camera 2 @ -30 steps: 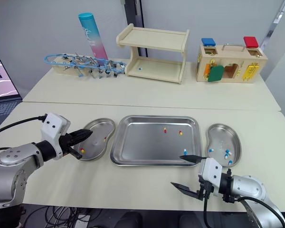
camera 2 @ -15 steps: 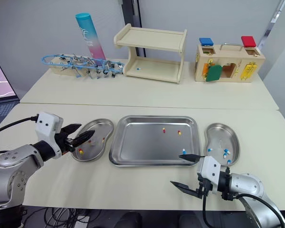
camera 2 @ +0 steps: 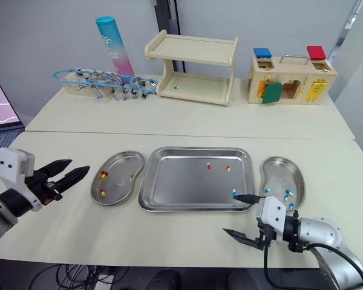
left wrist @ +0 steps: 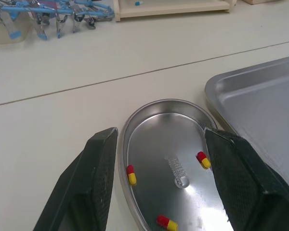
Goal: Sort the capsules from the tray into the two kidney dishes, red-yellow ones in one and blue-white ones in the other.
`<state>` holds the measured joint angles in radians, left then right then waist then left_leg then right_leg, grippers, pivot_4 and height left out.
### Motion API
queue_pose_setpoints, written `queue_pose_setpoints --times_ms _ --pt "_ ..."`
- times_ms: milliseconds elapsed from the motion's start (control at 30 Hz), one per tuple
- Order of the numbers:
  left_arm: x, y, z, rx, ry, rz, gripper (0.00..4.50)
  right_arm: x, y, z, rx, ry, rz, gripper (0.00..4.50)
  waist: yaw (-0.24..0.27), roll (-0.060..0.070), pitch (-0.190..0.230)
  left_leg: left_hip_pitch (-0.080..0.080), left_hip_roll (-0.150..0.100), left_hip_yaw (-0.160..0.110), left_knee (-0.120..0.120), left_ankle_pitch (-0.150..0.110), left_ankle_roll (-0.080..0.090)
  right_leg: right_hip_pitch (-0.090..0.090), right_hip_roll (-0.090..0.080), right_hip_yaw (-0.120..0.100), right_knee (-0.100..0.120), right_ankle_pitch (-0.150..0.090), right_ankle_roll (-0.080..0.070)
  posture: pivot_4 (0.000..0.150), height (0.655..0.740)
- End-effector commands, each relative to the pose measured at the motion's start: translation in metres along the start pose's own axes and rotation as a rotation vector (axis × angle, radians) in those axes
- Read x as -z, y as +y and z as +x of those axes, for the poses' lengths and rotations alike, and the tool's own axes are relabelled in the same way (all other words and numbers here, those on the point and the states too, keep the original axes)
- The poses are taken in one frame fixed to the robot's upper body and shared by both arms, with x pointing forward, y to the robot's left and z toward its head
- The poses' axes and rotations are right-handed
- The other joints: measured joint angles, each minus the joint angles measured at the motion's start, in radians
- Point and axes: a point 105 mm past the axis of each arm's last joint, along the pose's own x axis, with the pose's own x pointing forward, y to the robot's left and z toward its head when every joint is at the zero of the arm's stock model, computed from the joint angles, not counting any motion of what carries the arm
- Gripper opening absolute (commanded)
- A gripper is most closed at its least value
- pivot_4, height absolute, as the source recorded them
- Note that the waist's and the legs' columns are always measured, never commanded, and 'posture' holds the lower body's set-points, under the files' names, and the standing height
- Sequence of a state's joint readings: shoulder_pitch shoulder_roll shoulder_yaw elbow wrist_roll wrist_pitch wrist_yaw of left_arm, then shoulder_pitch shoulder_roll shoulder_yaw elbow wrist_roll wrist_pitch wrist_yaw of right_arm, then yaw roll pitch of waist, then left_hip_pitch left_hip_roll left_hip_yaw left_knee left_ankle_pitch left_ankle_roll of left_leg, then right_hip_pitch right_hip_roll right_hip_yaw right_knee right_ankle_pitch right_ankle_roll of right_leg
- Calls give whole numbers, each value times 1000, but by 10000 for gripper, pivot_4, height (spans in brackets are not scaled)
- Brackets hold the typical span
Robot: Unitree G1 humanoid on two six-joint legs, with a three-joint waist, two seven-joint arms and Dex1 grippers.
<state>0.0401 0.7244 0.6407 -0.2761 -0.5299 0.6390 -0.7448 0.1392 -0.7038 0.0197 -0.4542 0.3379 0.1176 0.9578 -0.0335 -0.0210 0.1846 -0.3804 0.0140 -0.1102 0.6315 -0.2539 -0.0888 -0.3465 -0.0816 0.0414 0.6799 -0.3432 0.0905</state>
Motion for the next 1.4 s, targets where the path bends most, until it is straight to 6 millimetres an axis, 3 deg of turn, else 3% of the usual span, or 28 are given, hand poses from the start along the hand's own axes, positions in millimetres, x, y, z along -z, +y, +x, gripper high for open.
queue_pose_setpoints --times_ms 33,167,300,400,500,700,1400 --pt "-8 24 -19 -96 -41 35 29405 -6 -9 -10 29 -10 -24 45000 0 0 0 0 0 0 0 0 0 0 0 0 0 0 0 1500 7400" --pt "12 47 -41 -224 -17 23 29405 0 -21 -31 86 47 -22 45000 2 0 0 0 0 0 0 0 0 0 0 0 0 0 0 1500 7400" --pt "47 64 -74 -332 55 2 29405 11 -52 -74 188 168 -54 45000 0 0 0 0 0 2 -1 0 0 0 -1 1 -1 0 0 1500 7400" --pt "65 64 -87 -355 98 -6 34906 18 -74 -103 242 238 -58 45000 1 -1 0 0 0 2 -1 0 0 0 -1 1 -1 0 0 1500 7400" --pt "82 59 -97 -350 142 -19 44334 26 -91 -129 274 311 -60 45000 2 -2 -1 0 0 2 -1 0 0 0 -1 0 -1 0 0 1500 7400" --pt "91 56 -106 -362 158 -24 44741 39 -96 -162 266 432 -18 45000 3 -2 -1 0 0 2 -1 0 0 1 -1 0 -1 0 0 1500 7400" --pt "81 58 -102 -340 157 -15 44741 34 -87 -155 276 434 -37 45000 0 -1 -1 0 0 3 -1 0 0 1 -1 0 -1 0 0 1500 7400"
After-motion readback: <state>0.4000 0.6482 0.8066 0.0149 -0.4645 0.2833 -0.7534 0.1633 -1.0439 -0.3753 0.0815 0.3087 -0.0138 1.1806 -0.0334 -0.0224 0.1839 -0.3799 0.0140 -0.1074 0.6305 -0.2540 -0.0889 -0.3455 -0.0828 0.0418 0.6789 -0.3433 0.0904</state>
